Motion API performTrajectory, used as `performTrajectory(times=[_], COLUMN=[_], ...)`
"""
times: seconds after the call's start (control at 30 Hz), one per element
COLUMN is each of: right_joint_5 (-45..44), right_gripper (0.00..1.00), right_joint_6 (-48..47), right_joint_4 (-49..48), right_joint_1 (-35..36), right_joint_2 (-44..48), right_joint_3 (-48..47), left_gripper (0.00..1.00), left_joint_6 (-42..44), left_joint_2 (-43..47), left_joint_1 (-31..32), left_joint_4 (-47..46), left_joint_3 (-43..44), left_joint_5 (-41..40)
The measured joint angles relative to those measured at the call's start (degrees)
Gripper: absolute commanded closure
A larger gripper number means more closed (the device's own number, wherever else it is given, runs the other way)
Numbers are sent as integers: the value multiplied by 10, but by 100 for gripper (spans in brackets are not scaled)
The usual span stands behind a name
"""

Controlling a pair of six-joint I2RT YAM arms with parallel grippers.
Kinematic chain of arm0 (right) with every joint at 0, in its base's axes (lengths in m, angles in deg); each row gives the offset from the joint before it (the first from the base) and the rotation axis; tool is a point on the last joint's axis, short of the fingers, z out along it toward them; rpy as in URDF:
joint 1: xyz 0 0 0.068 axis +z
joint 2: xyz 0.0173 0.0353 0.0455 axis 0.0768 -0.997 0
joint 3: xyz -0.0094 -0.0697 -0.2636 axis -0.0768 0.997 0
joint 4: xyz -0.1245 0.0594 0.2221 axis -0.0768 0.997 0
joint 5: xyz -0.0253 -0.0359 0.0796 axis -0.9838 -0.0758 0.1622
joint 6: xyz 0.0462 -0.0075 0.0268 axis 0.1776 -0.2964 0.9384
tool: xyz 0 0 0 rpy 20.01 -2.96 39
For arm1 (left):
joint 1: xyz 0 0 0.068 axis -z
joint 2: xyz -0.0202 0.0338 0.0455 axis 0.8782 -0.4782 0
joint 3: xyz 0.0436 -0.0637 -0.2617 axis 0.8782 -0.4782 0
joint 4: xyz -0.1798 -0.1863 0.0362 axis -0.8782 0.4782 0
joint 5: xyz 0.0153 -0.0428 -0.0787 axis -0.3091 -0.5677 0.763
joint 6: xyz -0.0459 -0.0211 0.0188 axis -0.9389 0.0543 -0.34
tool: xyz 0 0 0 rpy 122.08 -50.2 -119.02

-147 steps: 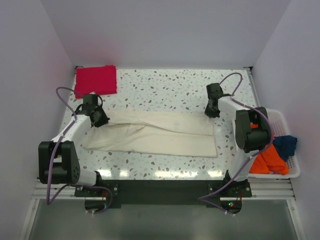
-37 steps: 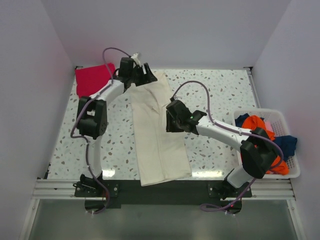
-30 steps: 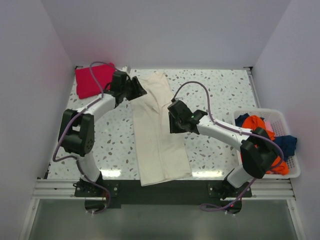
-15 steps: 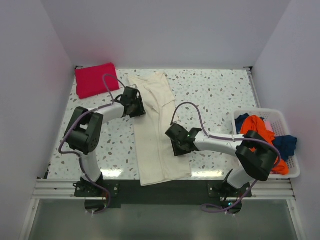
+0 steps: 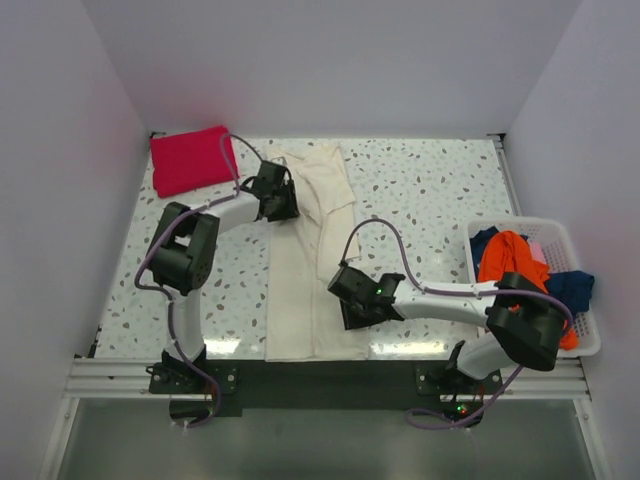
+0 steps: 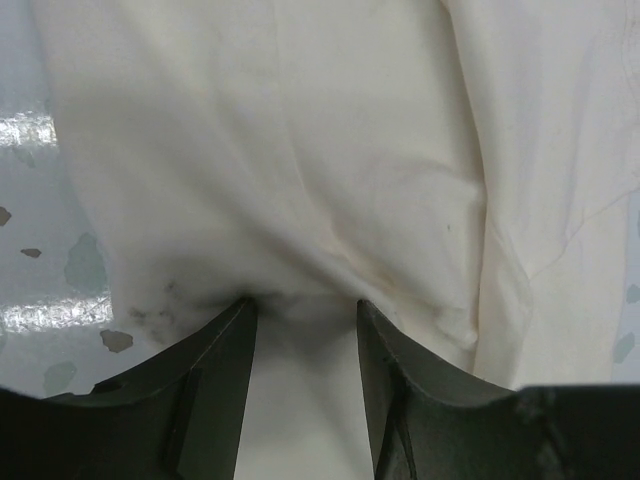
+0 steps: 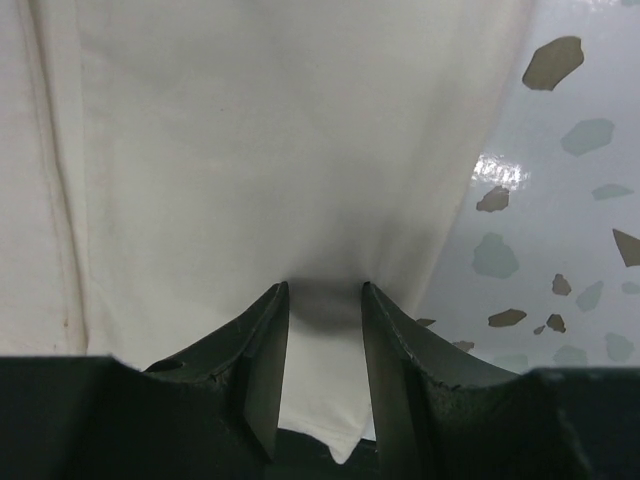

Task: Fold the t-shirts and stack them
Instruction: Fold the tshirt

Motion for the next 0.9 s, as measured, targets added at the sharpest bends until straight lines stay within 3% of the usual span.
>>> performTrajectory(times=[0.17, 0.27, 0.43, 0.63, 0.9], right_joint_5=[-2, 4, 42, 100, 155], right_gripper=[59, 59, 59, 59, 58], right_joint_6=[2, -14, -70, -108, -115], right_joint_4=[32, 43, 21, -86, -136], right_joint_1=[-6, -45, -227, -370, -421], right_joint_2=[19, 23, 3, -158, -401], right_joint_3=[-11, -51, -170, -353, -494], left_gripper=[42, 39, 39, 38, 37], left_joint_6=[-3, -6, -16, -34, -37], left_joint_2=[34, 72, 141, 224, 278], left_joint_1=[1, 1, 1, 1, 1], left_joint_4=[-18, -9, 12, 13, 18], left_joint_3=[-49, -92, -153, -207, -207], left_joint_5=[1, -2, 7, 36, 83])
